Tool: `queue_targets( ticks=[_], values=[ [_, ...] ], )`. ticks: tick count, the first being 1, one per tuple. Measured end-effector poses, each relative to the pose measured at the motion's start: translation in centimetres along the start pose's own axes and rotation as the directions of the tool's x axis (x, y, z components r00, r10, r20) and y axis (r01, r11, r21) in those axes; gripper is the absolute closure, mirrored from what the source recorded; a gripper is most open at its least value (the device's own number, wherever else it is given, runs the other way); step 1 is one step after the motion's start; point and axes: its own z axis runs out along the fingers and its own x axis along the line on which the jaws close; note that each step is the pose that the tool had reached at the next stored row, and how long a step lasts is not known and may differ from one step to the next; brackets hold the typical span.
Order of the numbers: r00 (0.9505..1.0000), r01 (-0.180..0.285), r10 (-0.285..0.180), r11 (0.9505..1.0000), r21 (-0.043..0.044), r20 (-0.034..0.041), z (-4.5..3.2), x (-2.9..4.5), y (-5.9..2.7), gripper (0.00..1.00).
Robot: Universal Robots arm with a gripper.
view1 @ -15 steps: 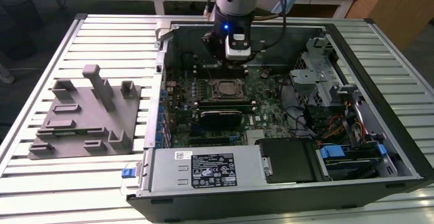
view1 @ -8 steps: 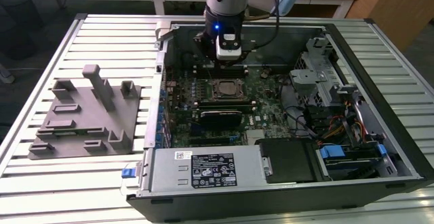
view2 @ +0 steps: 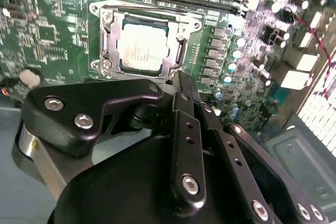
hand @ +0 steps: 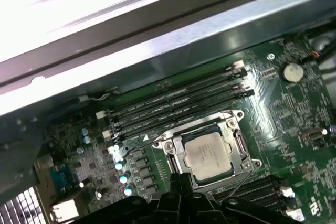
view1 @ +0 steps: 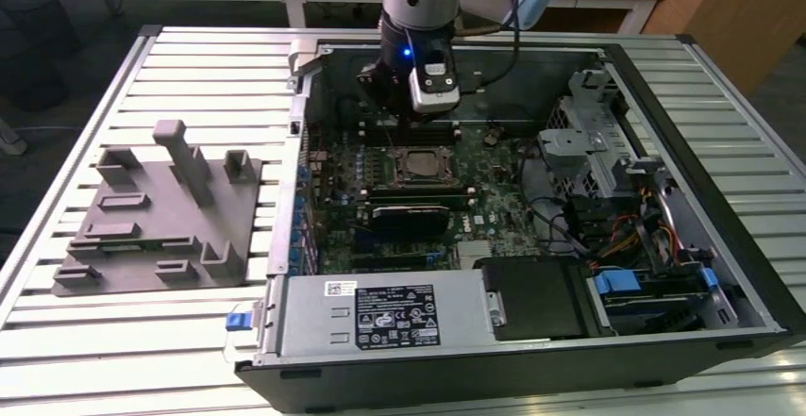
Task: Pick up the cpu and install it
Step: 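Install the first cpu locking lever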
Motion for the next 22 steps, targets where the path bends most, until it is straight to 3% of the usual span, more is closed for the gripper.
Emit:
queue_targets(
  ticks=[4, 9, 15, 22],
  values=[
    [0.9978, 0.067, -0.067, 0.9978, 0.0026, -0.0004, 0.04, 0.00, -0.01, 0.89],
    [0.9940, 0.110, -0.110, 0.9940, 0.0023, 0.0054, 0.06, -0.01, -0.02, 0.89],
    [0.9838, 0.179, -0.179, 0.9838, 0.0041, 0.0081, 0.06, -0.01, -0.05, 0.89],
    [0.9812, 0.193, -0.193, 0.9812, -0.0065, 0.0111, 0.10, 0.76, -0.32, 0.89]
  ],
)
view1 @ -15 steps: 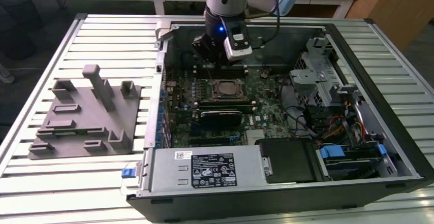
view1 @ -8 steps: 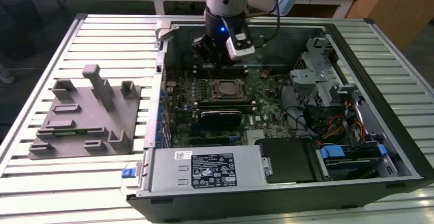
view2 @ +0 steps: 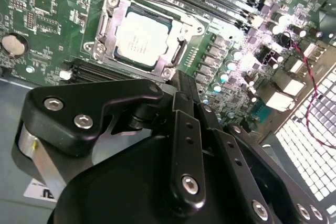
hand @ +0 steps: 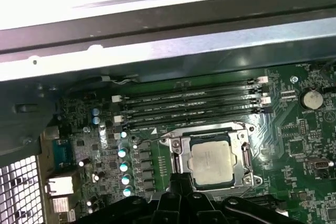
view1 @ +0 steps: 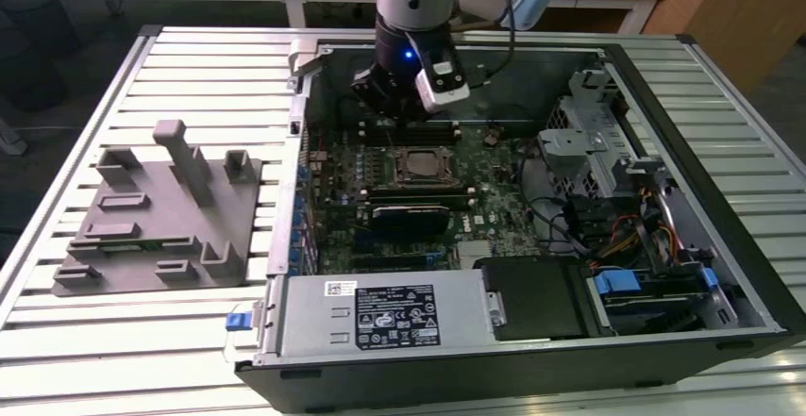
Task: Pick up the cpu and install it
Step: 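Install the first cpu locking lever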
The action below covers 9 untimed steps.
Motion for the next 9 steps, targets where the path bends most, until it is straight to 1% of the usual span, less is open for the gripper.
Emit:
queue_targets(
  ticks=[6, 9],
  values=[
    [0.9999, 0.000, 0.000, 1.0000, -0.0041, 0.0109, 0.03, 1.33, -0.20, 0.89],
    [0.9999, 0.002, -0.002, 1.0000, -0.0075, 0.0141, 0.04, 1.90, -0.28, 0.89]
  ],
)
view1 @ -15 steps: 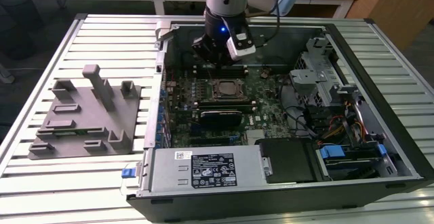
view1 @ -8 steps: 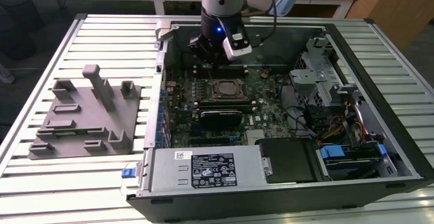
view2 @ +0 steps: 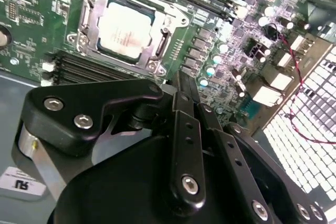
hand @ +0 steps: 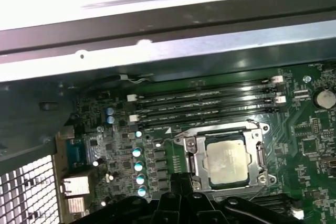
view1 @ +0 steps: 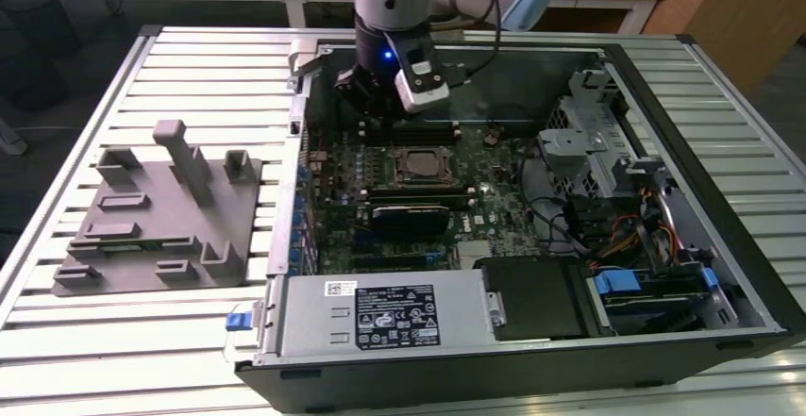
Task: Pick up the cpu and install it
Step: 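Install the first cpu locking lever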
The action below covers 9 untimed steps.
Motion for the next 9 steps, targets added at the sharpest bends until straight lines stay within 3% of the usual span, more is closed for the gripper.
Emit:
queue_targets(
  ticks=[4, 9],
  values=[
    [0.9994, 0.036, -0.036, 0.9993, -0.0054, -0.0019, 0.02, 0.06, -0.01, 0.89],
    [0.9947, 0.103, -0.103, 0.9946, -0.0137, -0.0051, 0.10, 0.11, -0.03, 0.89]
  ],
)
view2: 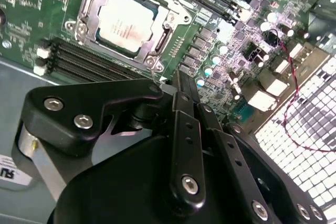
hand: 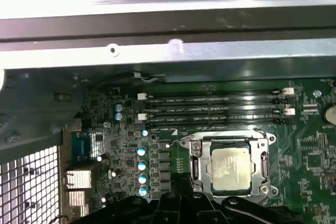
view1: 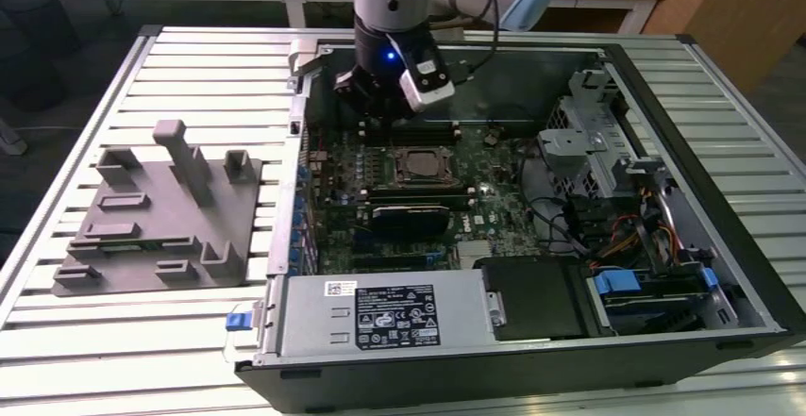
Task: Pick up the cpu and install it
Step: 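Install the first cpu locking lever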
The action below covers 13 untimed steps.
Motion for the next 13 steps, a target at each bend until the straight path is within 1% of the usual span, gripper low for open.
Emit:
queue_targets(
  ticks=[2, 3, 7, 8, 13],
  values=[
    [1.0000, 0.005, -0.005, 1.0000, -0.0076, -0.0001, 0.11, 0.27, -0.02, 0.89],
    [1.0000, 0.006, -0.006, 0.9999, -0.0098, 0.0001, 0.15, 0.47, -0.02, 0.89],
    [1.0000, 0.008, -0.008, 0.9999, -0.0121, 0.0020, 0.20, 1.33, 0.02, 0.89],
    [1.0000, 0.009, -0.009, 0.9999, -0.0119, 0.0022, 0.21, 1.48, 0.30, 0.89],
    [0.9998, 0.019, -0.019, 0.9997, -0.0118, 0.0017, 0.28, 1.58, 1.48, 0.89]
  ],
)
